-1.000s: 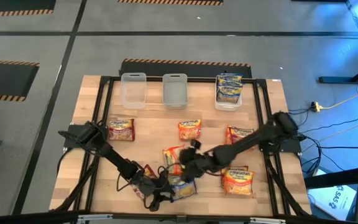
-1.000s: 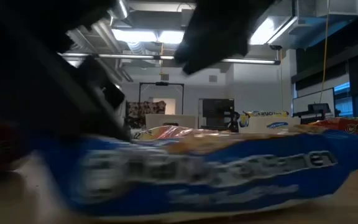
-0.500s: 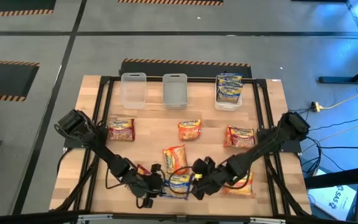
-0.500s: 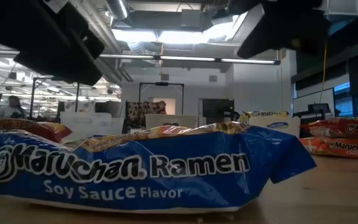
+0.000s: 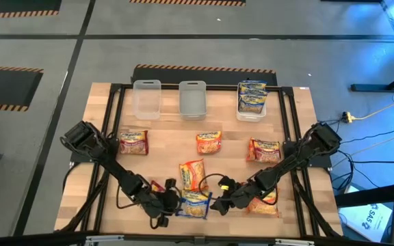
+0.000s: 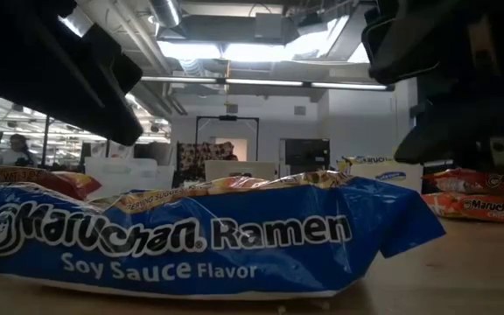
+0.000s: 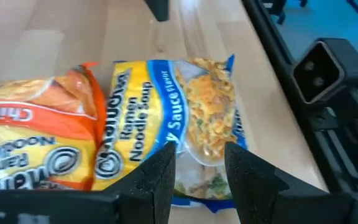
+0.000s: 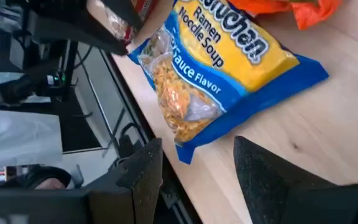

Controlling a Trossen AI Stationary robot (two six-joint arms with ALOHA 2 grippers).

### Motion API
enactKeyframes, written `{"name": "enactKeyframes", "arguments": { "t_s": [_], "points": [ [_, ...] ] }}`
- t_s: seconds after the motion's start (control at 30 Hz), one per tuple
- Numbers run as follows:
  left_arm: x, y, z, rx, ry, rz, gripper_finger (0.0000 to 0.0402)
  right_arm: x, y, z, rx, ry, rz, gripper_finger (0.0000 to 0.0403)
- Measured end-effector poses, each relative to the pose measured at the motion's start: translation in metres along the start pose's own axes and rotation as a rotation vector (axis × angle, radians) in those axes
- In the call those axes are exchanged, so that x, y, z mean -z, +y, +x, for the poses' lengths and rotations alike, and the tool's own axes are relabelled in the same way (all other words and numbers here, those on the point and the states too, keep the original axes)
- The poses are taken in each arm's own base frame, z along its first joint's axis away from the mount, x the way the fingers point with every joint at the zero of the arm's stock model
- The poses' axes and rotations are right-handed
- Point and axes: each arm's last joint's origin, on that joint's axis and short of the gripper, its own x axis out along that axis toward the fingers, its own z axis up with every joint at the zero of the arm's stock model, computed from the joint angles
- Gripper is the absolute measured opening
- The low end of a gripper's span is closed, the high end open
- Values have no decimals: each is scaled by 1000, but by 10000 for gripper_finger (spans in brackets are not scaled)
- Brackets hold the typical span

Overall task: Sort Maruchan noodles
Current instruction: Put the blue noodle pack into the white bin

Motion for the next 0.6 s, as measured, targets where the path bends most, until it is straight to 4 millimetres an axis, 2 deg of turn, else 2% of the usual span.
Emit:
{"name": "enactKeyframes", "arguments": {
  "t_s": [0.1, 0.37, 0.6],
  "points": [
    [2, 2, 4, -15, 1, 0, 132, -1, -6, 6, 24, 27, 6, 205],
    [16, 3, 19, -36, 36, -8, 132, 1, -23, 26, 47, 27, 59, 303],
    [28, 4, 31, -56, 55, -34, 132, 0, -26, 28, 67, -2, 98, 312]
  ]
}}
